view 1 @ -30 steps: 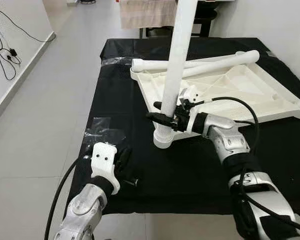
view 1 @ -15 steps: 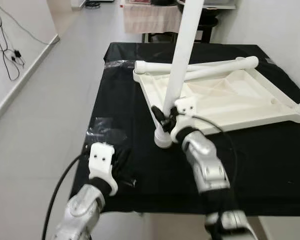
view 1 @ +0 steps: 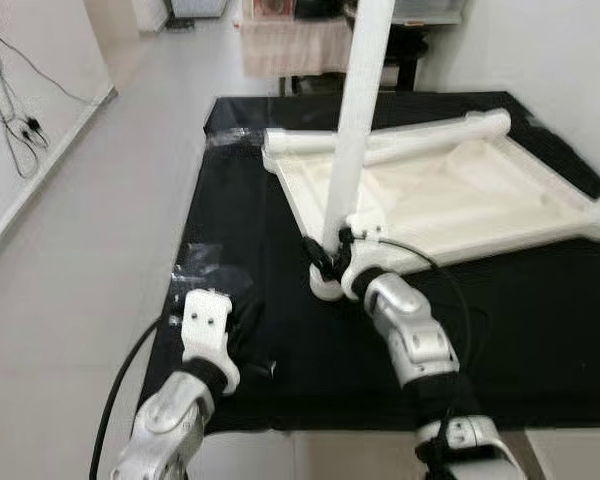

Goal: Building children table

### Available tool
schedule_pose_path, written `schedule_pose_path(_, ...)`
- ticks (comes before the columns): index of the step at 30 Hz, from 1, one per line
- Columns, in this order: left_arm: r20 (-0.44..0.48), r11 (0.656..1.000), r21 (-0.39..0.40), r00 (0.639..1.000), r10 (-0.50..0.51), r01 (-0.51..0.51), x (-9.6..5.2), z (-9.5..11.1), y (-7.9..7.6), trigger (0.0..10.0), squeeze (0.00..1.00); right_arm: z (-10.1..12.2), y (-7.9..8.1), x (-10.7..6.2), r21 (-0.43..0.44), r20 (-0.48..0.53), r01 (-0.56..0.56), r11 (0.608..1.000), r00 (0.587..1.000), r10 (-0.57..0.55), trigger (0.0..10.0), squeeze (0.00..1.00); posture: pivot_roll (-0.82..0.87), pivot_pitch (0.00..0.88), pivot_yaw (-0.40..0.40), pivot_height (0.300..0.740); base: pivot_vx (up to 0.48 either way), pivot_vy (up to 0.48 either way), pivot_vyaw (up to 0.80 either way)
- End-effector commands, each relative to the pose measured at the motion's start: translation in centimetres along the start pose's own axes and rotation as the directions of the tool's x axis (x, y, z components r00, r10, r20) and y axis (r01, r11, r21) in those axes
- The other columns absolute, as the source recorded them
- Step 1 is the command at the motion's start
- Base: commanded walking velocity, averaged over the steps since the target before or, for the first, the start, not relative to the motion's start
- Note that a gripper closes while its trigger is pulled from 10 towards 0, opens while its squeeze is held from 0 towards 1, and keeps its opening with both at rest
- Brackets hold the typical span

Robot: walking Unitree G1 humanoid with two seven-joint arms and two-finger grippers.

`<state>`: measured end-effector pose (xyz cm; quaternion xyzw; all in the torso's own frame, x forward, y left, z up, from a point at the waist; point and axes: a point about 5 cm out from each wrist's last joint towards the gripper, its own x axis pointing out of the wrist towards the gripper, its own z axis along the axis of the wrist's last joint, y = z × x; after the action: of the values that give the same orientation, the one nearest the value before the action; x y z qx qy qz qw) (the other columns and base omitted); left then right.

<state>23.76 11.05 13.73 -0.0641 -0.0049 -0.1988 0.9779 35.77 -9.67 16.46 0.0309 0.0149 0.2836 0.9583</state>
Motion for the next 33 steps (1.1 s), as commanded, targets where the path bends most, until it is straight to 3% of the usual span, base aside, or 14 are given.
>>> schedule_pose_path(1,-0.021,1.000,-0.009,1.000,0.003,-0.003,-0.1,-0.4,0.0,10.0,0.00,1.0,0.2,0.4,-0.003,0.026,-0.104,0.995,0.994,0.104,10.0,0.00,0.11,0.114,-0.021,0.740,0.000,0.000,0.00)
schedule_pose_path(3,-0.022,1.000,-0.009,1.000,0.002,-0.002,-0.1,-0.5,0.0,10.0,0.00,1.4,-0.1,0.5,-0.013,0.028,-0.168,0.986,0.985,0.168,10.0,0.00,0.11,0.114,-0.021,0.740,0.000,0.000,0.00)
schedule_pose_path(5,-0.023,1.000,-0.007,1.000,0.002,-0.002,-0.1,-0.4,0.0,10.0,0.00,2.2,0.1,0.6,-0.075,-0.015,-0.396,0.915,0.918,0.396,10.0,0.00,0.12,0.112,-0.014,0.740,0.000,0.000,0.00)
schedule_pose_path(12,-0.025,1.000,-0.004,1.000,0.002,-0.002,-0.2,-0.4,0.1,10.0,0.00,2.7,0.4,0.4,-0.092,-0.046,-0.546,0.833,0.838,0.544,10.0,0.00,0.14,0.113,-0.013,0.740,0.000,0.000,0.00)
schedule_pose_path(13,-0.027,1.000,0.000,1.000,0.003,-0.003,-0.3,-0.5,0.1,10.0,0.00,2.8,0.4,0.7,-0.076,-0.057,-0.580,0.811,0.815,0.577,4.1,0.00,0.15,0.116,-0.008,0.740,0.000,0.000,0.00)
schedule_pose_path(14,-0.030,1.000,0.002,1.000,0.004,-0.004,-0.4,-0.5,0.1,10.0,0.00,2.9,0.3,0.9,-0.059,-0.065,-0.600,0.798,0.800,0.597,0.0,0.00,0.15,0.116,-0.009,0.740,0.000,0.000,0.00)
schedule_pose_path(21,-0.033,1.000,0.007,0.999,0.005,-0.005,-0.5,-0.5,0.1,10.0,0.00,2.7,-0.2,1.3,-0.014,-0.076,-0.604,0.797,0.796,0.601,0.0,0.00,0.16,0.118,-0.006,0.740,0.000,0.000,0.00)
schedule_pose_path(25,-0.034,1.000,0.008,0.999,0.005,-0.005,-0.6,-0.5,0.1,10.0,0.00,1.5,-1.6,0.7,-0.024,-0.091,-0.504,0.863,0.861,0.501,0.0,0.00,0.15,0.122,-0.009,0.740,0.000,0.000,0.00)
schedule_pose_path(26,-0.034,1.000,0.007,0.999,0.005,-0.005,-0.6,-0.5,0.1,10.0,0.00,0.2,-2.4,0.3,-0.040,-0.117,-0.376,0.926,0.922,0.369,0.0,0.00,0.14,0.123,-0.012,0.740,0.000,0.000,0.00)
schedule_pose_path(28,-0.034,1.000,0.007,0.999,0.005,-0.005,-0.6,-0.5,0.1,10.0,0.00,0.2,-2.4,0.3,-0.040,-0.117,-0.376,0.926,0.922,0.369,0.0,0.00,0.14,0.123,-0.012,0.740,0.000,0.000,0.00)
schedule_pose_path(29,-0.033,1.000,0.007,0.999,0.006,-0.005,-0.6,-0.5,0.1,10.0,0.00,-0.9,-2.6,0.1,-0.061,-0.166,-0.279,0.958,0.950,0.265,0.0,0.00,0.14,0.123,-0.016,0.740,0.000,0.000,0.00)
schedule_pose_path(30,-0.031,1.000,0.006,0.999,0.006,-0.006,-0.6,-0.4,0.2,10.0,0.00,-2.8,-1.9,-0.1,-0.041,-0.189,0.023,0.999,0.982,-0.030,0.0,0.00,0.12,0.130,-0.009,0.740,0.000,0.000,0.00)
schedule_pose_path(31,-0.031,1.000,0.006,0.999,0.006,-0.006,-0.6,-0.4,0.2,10.0,0.00,-2.8,-1.9,-0.1,-0.041,-0.189,0.023,0.999,0.982,-0.030,0.0,0.00,0.12,0.130,-0.009,0.740,0.000,0.000,0.00)
schedule_pose_path(33,-0.030,1.000,0.005,1.000,0.006,-0.006,-0.6,-0.4,0.2,10.0,0.00,-3.9,-1.6,-1.0,-0.036,-0.218,0.258,0.965,0.941,-0.260,0.0,0.00,0.12,0.130,-0.009,0.740,0.000,0.000,0.00)
